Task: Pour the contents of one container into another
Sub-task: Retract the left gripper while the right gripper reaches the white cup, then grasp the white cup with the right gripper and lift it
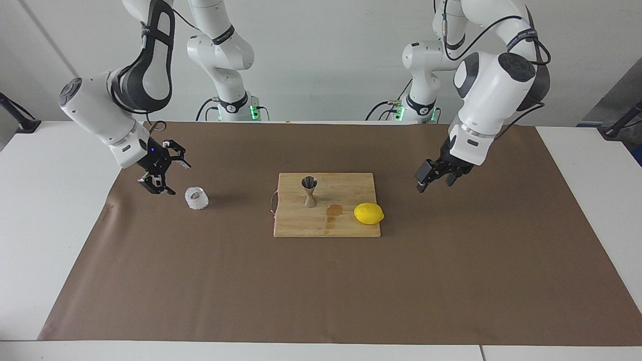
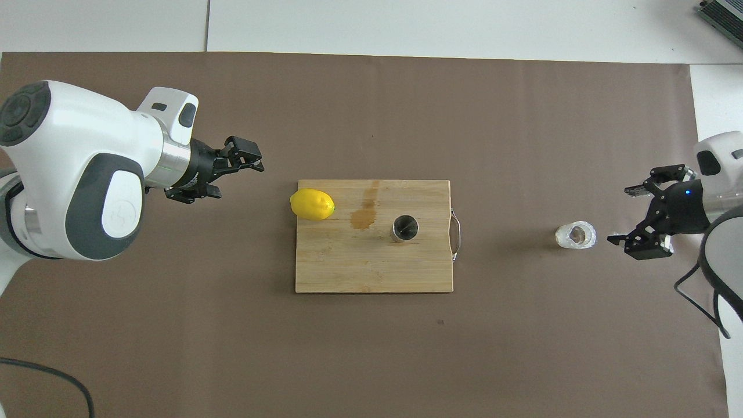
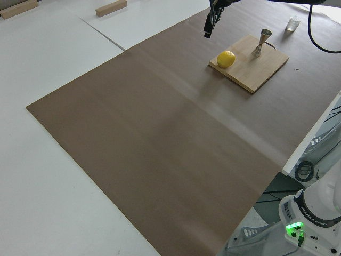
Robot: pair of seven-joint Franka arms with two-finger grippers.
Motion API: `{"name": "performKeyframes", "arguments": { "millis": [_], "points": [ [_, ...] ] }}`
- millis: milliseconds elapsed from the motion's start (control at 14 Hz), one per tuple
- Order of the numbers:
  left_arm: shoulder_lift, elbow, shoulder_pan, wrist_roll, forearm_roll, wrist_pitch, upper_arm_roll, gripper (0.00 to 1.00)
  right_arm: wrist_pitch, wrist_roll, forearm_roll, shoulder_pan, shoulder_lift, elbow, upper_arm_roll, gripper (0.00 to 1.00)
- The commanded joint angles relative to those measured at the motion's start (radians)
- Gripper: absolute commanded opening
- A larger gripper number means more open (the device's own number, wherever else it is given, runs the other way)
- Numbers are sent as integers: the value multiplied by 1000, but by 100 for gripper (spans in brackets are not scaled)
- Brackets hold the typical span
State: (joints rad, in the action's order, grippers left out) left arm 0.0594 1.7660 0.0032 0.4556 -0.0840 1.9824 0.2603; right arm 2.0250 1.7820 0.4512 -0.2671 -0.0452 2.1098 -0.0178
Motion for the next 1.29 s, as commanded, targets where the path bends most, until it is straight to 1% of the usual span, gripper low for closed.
{"name": "performKeyframes", "arguments": {
  "millis": [0,72,215,358,429,501,644,859,1002,1217],
  "points": [
    [-61,9,50,-142,27,-46,1,100,32,153,96,-37,-21,58,-11,100],
    [-72,9,70,-184,27,-57,1,100,43,193,107,-50,-30,73,-11,100],
    [-78,9,104,-207,27,-71,-1,100,67,282,156,-55,-48,90,-11,100],
    [-79,9,65,-209,27,-74,-62,100,89,309,167,-55,-70,98,-11,100],
    [-79,9,17,-228,29,-74,-112,100,89,318,178,-57,-77,99,-11,100],
    [-81,9,-15,-288,36,-70,-166,100,89,338,193,-58,-90,99,-11,100],
    [-79,9,-26,-459,38,-62,-194,100,90,372,218,-61,-116,99,-11,100],
    [-88,15,-34,-469,40,-82,-230,100,92,399,233,-60,-134,99,-11,100],
    [-89,17,-37,-466,40,-83,-251,100,92,439,263,-63,-165,99,-11,100],
    [-92,15,-42,-462,40,-86,-259,100,96,462,290,-72,-186,98,-11,100]
  ]
}}
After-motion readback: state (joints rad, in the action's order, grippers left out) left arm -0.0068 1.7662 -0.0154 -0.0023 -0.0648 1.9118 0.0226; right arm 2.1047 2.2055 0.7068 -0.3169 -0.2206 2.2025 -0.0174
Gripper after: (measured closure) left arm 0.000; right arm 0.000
